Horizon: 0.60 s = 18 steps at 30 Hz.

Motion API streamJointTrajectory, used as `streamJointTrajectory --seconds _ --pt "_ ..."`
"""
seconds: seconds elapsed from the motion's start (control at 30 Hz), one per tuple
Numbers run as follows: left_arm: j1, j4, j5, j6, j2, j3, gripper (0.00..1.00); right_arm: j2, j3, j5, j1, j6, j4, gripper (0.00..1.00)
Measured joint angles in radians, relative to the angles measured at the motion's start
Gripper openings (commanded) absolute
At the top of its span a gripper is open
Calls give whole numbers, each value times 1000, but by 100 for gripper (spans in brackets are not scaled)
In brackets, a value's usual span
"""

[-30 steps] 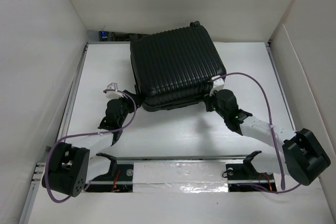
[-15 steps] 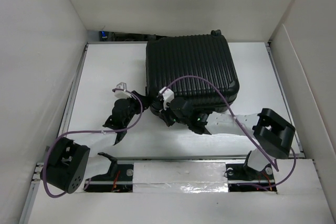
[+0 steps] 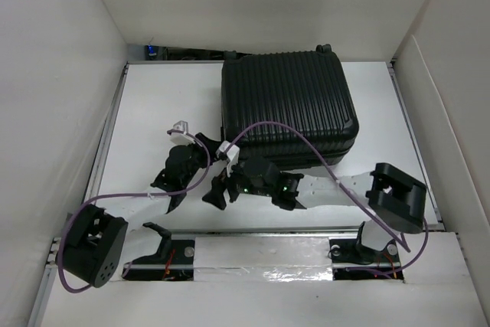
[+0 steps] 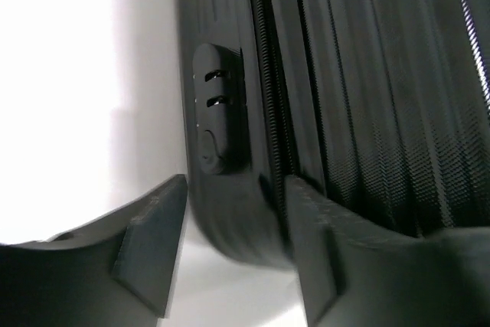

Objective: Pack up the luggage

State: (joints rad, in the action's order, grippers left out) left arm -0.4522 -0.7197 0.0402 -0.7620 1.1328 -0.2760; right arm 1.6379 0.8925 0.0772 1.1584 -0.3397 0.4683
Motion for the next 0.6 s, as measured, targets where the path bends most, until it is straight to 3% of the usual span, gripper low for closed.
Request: streamJointTrajectory --seconds 0.13,0.23,0.27,0.37,0.6 --pt "-3 24 -28 -14 -35 -12 67 -143 1 26 54 23 -121 87" --pt "10 42 -3 -14 -61 -60 71 -285 3 10 26 53 -237 78" --pt "11 43 5 -13 -65 -79 71 -335 5 7 0 68 -282 55" --pt "15 42 24 -13 -78 -114 71 -465 29 -24 -129 116 -396 0" --pt "15 55 64 -13 -124 -116 70 -706 27 -124 -712 130 -513 0"
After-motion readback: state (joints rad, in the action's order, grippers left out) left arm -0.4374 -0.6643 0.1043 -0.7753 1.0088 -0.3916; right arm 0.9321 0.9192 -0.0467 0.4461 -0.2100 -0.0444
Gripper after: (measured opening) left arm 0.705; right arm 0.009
